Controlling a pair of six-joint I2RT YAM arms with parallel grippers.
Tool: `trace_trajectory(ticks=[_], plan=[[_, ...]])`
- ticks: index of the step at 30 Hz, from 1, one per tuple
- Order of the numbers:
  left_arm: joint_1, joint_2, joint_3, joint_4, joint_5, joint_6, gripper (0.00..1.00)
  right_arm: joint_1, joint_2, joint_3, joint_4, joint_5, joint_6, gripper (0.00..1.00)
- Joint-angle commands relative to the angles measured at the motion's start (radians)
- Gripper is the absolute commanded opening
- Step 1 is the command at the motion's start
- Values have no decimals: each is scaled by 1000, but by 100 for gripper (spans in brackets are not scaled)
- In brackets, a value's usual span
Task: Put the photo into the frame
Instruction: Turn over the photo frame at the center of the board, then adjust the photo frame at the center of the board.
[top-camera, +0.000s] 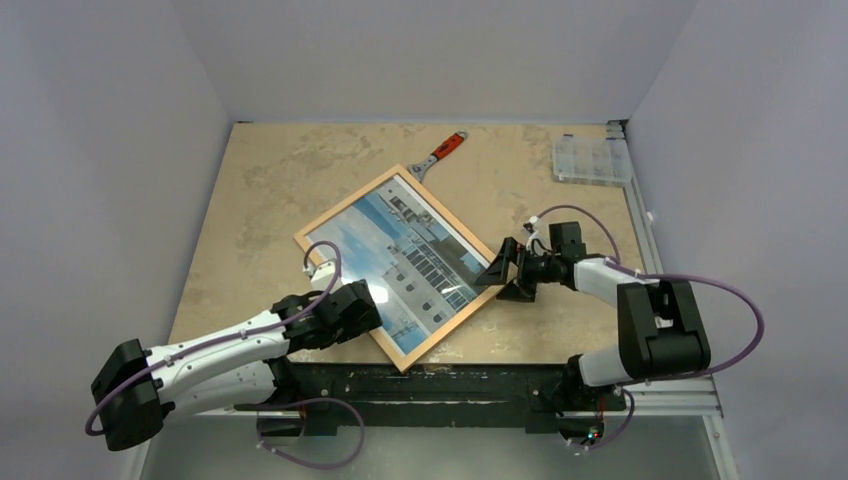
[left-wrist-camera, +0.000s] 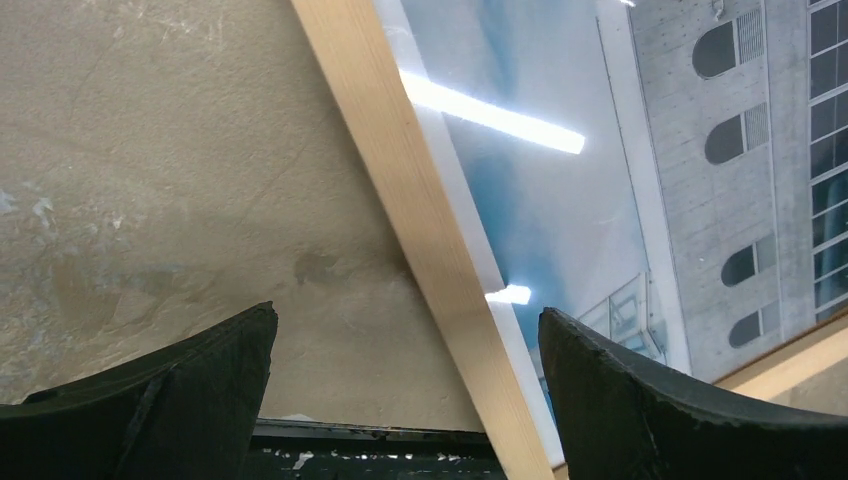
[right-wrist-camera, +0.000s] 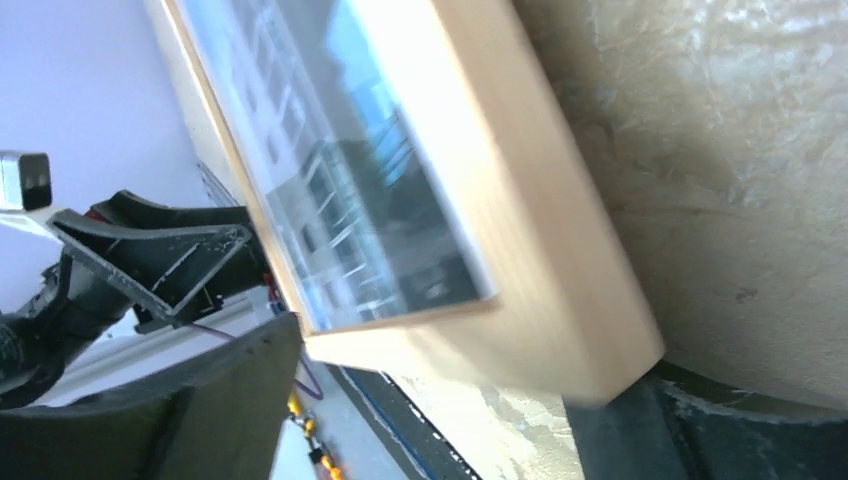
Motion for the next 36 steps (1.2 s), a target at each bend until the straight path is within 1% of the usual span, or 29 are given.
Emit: trace_trajectory(ticks=[1,4,8,11,13,17,25,29,33,36], plan=[[19,-15,-23,20,10,-34,100,0,-16,-2,8,195,-92,96],[27,-11,-31,24,12,-31,100,0,-66,14,-29,250,-93,98],[35,0,-33,27,13,-27,100,-2,-162,52,-95,366,-101,99],[39,10,-33,39,15,-20,100,-2,-218,75,-102,435,-110,99],[42,17,-33,54,18,-14,100,-1,-228,99,-98,449,-117,99],[51,31,-36,101,35,17,98,-2,-159,182,-117,388,-160,98],[102,45,-75,214,98,53,87,6,59,297,-105,280,-141,94],[132,57,-101,274,135,69,81,43,138,333,-124,240,-155,92],[142,90,-89,283,146,93,75,108,148,335,-178,249,-192,89],[143,117,-73,298,157,114,68,137,111,292,-198,261,-206,86]])
